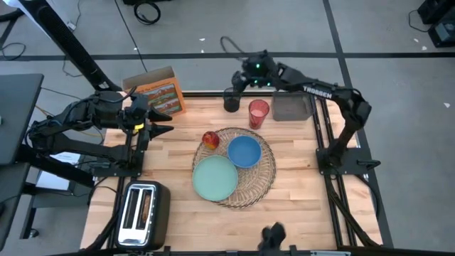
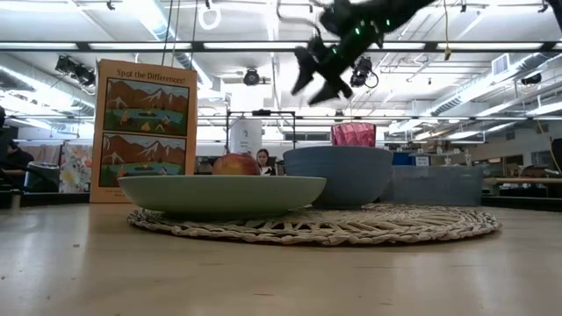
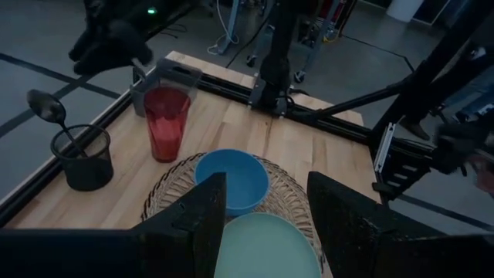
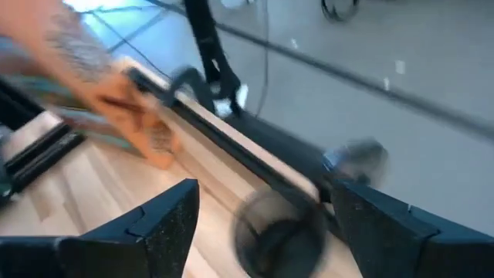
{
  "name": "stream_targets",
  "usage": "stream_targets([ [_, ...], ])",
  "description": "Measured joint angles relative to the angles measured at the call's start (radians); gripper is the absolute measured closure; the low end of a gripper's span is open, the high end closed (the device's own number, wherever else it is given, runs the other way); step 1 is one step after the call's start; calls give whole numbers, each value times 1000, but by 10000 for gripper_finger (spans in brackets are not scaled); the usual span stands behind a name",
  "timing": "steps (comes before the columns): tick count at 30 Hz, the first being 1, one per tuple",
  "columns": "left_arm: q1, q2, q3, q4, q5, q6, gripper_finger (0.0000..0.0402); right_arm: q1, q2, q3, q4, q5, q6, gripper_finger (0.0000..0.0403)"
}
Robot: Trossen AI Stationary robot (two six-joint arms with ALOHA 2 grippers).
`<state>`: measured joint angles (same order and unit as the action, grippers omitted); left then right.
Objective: Arrange a breakfast setting
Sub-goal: Put the black spoon on the brown table mat to the right side of the blue bowl
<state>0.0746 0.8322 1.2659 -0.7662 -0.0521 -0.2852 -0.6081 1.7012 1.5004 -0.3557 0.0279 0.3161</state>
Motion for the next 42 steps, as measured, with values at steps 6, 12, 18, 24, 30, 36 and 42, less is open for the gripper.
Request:
stream_targets([
  [6, 0, 0, 0, 6, 0, 0, 214, -164, 27, -38, 35, -117, 178, 109],
  [12, 1, 0, 0, 32, 0, 4, 214, -253, 120, -47, 102, -359, 225, 114],
  [18, 0, 1, 0, 76, -14, -24, 214, -296, 228, -48, 252, -542, 208, 115],
  [24, 1, 17, 0, 158, -31, -44, 214, -331, 319, -48, 368, -726, 212, 117],
  [30, 1, 39, 0, 248, -66, -45, 214, -339, 383, -48, 486, -860, 226, 154],
  [36, 1, 54, 0, 270, -117, -45, 214, -335, 391, -48, 541, -879, 159, 222],
  [42, 1, 61, 0, 283, -160, -44, 214, -334, 389, -48, 557, -878, 129, 284],
])
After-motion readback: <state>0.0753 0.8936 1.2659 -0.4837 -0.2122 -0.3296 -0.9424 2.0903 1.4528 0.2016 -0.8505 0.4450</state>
